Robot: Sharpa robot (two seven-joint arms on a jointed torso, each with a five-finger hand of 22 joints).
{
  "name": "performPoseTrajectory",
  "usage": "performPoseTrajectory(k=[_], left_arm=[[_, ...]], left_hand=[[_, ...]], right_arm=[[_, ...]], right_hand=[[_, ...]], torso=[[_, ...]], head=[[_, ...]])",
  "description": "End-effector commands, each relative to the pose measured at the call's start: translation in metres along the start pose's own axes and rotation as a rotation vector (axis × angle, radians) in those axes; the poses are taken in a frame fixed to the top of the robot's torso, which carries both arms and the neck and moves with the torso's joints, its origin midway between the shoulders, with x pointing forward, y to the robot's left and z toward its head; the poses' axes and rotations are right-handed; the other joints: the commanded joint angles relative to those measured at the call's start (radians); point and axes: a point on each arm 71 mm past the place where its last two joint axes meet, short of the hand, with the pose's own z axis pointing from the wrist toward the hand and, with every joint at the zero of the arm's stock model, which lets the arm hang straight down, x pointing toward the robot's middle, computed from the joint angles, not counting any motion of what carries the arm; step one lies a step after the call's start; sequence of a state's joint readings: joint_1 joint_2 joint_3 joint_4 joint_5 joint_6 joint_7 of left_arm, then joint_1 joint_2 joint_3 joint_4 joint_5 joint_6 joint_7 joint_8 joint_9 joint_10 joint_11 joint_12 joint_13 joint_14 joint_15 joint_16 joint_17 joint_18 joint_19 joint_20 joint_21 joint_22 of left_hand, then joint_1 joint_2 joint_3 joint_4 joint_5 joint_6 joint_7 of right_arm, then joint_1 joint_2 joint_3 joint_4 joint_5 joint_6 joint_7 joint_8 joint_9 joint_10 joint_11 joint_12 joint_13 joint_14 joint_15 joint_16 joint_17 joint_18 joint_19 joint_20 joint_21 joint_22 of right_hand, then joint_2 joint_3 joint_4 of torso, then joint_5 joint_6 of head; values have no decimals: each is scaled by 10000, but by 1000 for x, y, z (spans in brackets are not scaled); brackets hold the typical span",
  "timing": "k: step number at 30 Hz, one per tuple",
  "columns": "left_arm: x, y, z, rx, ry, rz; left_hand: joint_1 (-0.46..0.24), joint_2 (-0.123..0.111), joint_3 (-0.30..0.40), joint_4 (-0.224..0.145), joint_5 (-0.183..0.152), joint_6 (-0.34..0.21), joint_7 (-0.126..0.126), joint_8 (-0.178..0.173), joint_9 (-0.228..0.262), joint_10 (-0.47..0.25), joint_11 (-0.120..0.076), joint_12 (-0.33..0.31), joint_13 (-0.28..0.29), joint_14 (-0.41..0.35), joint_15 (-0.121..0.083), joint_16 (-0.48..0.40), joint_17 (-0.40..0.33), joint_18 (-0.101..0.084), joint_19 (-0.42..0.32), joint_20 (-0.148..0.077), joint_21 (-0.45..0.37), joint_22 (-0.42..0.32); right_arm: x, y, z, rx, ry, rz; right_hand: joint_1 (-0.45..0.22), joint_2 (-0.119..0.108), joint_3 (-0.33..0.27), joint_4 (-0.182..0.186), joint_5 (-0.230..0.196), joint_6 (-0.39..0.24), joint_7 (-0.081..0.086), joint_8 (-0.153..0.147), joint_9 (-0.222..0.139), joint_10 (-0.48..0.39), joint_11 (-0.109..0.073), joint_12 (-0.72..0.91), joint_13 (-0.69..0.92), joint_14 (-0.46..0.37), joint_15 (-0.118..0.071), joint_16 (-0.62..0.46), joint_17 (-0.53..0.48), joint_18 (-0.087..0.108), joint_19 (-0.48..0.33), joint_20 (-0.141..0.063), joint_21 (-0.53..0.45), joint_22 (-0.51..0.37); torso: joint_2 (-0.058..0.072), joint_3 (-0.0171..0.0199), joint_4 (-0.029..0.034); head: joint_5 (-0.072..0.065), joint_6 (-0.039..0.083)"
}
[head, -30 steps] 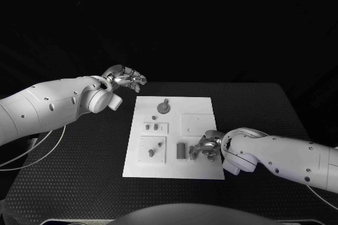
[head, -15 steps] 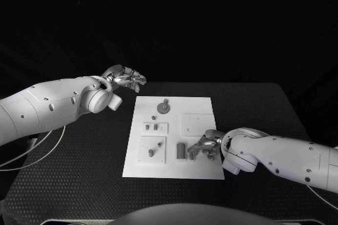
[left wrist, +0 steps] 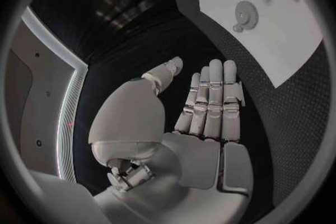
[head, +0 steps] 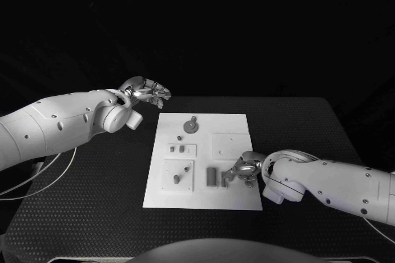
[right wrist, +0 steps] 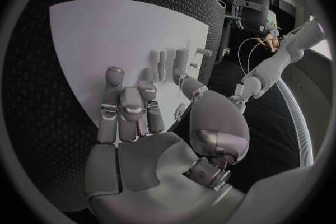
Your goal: Assemble the parts on the task board
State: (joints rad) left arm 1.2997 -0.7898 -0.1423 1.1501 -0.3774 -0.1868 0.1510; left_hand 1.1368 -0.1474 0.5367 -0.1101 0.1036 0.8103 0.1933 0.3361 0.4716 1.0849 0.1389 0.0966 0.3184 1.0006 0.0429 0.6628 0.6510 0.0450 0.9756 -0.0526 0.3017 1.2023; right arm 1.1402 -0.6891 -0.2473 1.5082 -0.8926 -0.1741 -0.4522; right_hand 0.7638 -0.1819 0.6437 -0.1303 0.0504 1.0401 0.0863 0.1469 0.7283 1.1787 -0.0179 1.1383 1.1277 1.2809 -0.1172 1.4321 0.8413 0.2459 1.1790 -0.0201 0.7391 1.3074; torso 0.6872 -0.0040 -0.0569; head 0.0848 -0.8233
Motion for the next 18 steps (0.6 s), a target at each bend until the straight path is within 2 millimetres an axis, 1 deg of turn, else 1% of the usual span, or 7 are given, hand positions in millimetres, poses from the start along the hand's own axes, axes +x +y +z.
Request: performPoseTrajectory(k=[1, 4, 8, 9, 13, 16, 18], left_arm=[[1, -2, 0, 118, 128, -61], [1, -2, 0, 136, 120, -70], [2, -2, 2, 102, 101, -433], [2, -2, 2, 107, 93, -503], [3, -3, 4, 163, 104, -615], [2, -2, 6, 156, 132, -817], [1, -2, 9, 173, 310, -1041]], left_hand=[[-45, -36, -33, 51, 43, -84, 1, 60, -17, -42, 24, 43, -1, 81, -10, -56, 16, 117, 49, -47, -65, 17], [-46, -36, -34, 51, 43, -84, 1, 61, -17, -42, 24, 44, -1, 82, -10, -56, 17, 117, 50, -46, -65, 18], [-48, -32, -37, 54, 42, -63, -7, 77, -16, -19, 16, 57, 5, 83, -10, -62, 24, 116, 52, -46, -71, 22], [-46, -23, -36, 55, 42, -46, -14, 89, -15, -4, 11, 66, 8, 84, -11, -65, 28, 116, 53, -46, -74, 25], [-30, 33, -36, 47, 40, 62, -64, 158, -5, 101, -30, 125, 33, 85, -20, -82, 45, 113, 52, -48, -92, 39], [-34, 97, -53, 29, 41, 180, -178, 225, -7, 231, -85, 189, 57, 61, -19, -136, 55, 97, 32, -48, -133, 53], [-37, 146, -56, 8, 43, 247, -275, 257, -17, 311, -118, 219, 63, -1, 8, -229, 36, 78, -33, -29, -199, 45]], right_arm=[[-6, -3, -1, -522, -322, -112], [-13, -7, -3, -1097, -551, 126], [-34, -6, -4, -2383, -920, 886], [-40, -6, -3, -2618, -1053, 1108], [-65, -12, 2, -3552, -1357, 1971], [-87, -14, 3, -4026, -1795, 2486], [-108, -16, 3, -4333, -2176, 2846]], right_hand=[[122, -45, 27, -11, -29, -120, 113, 2, 0, 11, 33, 25, -7, 31, -31, -36, -2, 159, 61, -20, -48, 171], [197, -110, 19, -55, -29, -191, 129, -28, -12, 12, 47, 31, -5, 32, -22, -34, 1, 159, 66, -21, -46, 176], [332, -106, 40, -118, -30, -242, 145, -41, -14, 5, 62, 34, -5, 28, -9, -42, 0, 159, 60, -22, -51, 177], [403, -54, 44, -163, -29, -335, 167, -84, -29, -1, 83, 35, -4, 25, 7, -48, -2, 159, 55, -20, -53, 179], [567, 170, -38, -359, -30, -447, 235, -113, -25, -67, 149, 21, -4, -24, 73, -99, -19, 155, -44, 26, -88, 187], [623, 317, -151, -537, -30, -515, 272, -123, -17, -170, 186, -10, -5, -107, 112, -158, -35, 151, -156, 87, -131, 190], [619, 437, -219, -649, -31, -591, 301, -141, -15, -308, 213, -122, -61, -241, 143, -264, -70, 130, -343, 162, -220, 180]], torso=[[-2, -5, -7], [-12, -1, -22], [-29, -4, -20], [-30, -5, -18], [-66, -17, -43], [-124, -26, -73], [-193, -34, -103]], head=[[-5, 29], [-8, 74], [-51, 228], [-70, 317], [-121, 544], [-109, 730], [-128, 962]])
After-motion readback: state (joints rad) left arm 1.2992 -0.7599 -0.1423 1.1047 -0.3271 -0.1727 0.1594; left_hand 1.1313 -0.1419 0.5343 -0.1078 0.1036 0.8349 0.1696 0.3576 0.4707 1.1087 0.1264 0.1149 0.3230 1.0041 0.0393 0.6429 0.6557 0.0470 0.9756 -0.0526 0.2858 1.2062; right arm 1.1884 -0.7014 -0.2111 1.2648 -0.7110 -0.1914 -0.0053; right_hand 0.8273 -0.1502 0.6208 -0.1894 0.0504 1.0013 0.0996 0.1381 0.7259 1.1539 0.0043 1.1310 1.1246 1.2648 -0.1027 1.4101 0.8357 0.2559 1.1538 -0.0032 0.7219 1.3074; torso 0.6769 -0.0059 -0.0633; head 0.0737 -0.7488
